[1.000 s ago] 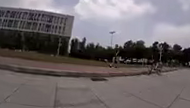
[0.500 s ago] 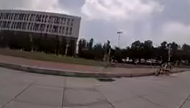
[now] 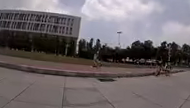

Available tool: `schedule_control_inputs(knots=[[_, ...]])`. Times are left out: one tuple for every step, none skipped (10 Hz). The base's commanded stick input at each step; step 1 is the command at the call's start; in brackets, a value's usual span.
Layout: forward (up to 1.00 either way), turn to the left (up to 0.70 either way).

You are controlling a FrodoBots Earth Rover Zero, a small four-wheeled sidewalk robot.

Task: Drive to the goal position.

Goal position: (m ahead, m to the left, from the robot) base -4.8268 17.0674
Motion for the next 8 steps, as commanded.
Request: schedule_control_inputs(knots=[[0.0, 0.6], [0.0, 0.6], [0.0, 0.6], [0.0, 0.6], [0.0, 0.6], [0.0, 0.6], [0.0, 0.6], [0.0, 0.6]])
